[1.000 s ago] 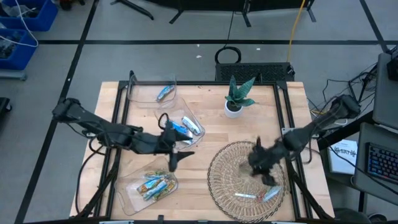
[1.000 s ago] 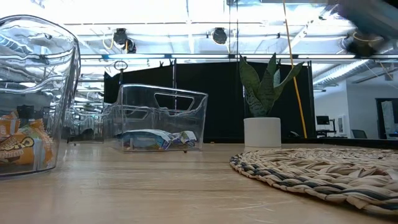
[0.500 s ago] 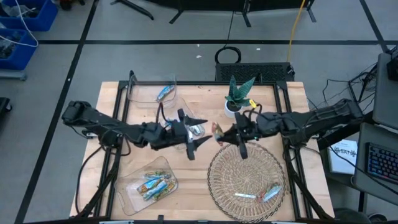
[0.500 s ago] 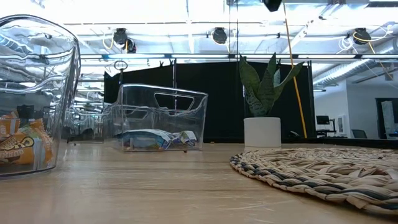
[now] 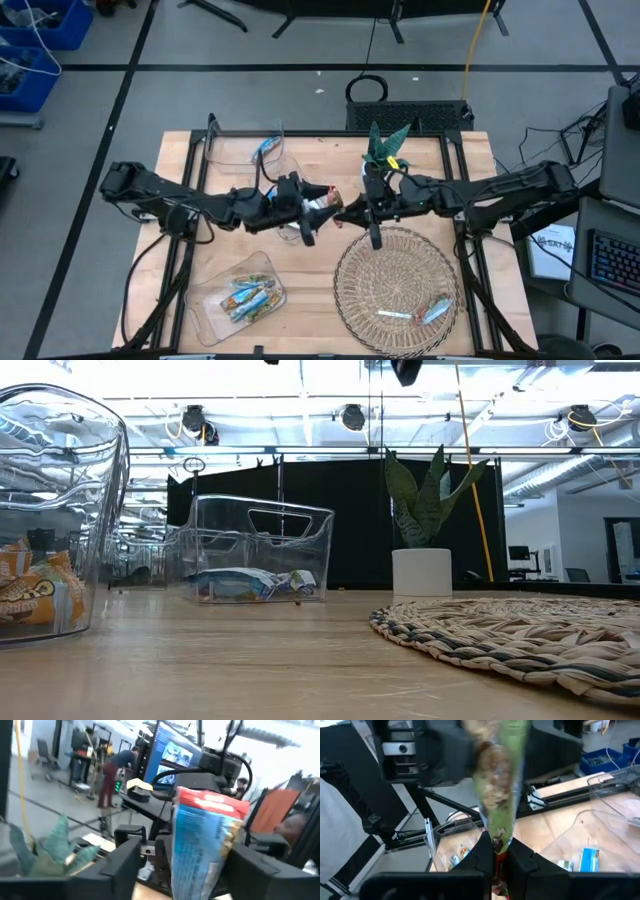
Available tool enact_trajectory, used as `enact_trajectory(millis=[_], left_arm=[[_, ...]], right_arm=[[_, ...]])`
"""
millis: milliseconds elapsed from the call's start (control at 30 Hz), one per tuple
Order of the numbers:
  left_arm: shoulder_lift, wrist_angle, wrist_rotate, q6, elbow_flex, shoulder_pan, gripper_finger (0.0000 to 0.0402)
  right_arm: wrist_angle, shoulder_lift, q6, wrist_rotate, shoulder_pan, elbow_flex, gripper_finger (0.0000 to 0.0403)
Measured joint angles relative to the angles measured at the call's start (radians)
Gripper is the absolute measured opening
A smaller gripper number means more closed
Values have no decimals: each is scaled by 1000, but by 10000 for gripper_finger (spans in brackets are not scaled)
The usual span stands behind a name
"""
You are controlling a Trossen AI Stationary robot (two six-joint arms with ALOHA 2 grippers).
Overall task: Pick and place Granola Bars by type
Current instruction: Put the red granola bar into the top transparent bin
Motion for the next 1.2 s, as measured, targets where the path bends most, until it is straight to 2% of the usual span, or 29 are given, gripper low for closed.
enact_trajectory(millis=[67, 200, 267, 367, 533, 600, 667, 800, 933, 1067, 1200], left_arm=[[0, -6, 30, -73, 0, 11, 204], [0, -27, 59, -151, 1, 21, 60], [-1, -21, 38, -155, 1, 21, 26], [-21, -7, -20, -119, 1, 22, 27], [-130, -93, -13, -14, 1, 66, 19], [-201, -232, -34, 21, 2, 98, 18], [-289, -472, -80, 45, 3, 144, 18], [-422, -919, -141, 102, 3, 317, 17], [-470, -1218, -106, 161, 2, 576, 16], [-414, -1346, 13, 247, 2, 821, 16], [-310, -1364, 82, 322, 1, 965, 16]], right_arm=[[12, 3, 1, 0, -5, 0, 26], [37, 3, 2, -2, -22, 0, 51], [41, 2, -9, -1, -27, 0, 61], [40, -11, -22, -36, -33, 0, 77], [-5, -81, -121, -130, -44, 1, 124], [-24, -118, -123, -182, -47, 0, 143], [-39, -157, -110, -243, -47, 0, 158], [-113, -205, -11, -387, -18, -1, 172], [-162, -223, 61, -434, 46, -18, 169], [-176, -226, 80, -396, 116, -61, 164], [-175, -226, 123, -385, 155, -106, 163]])
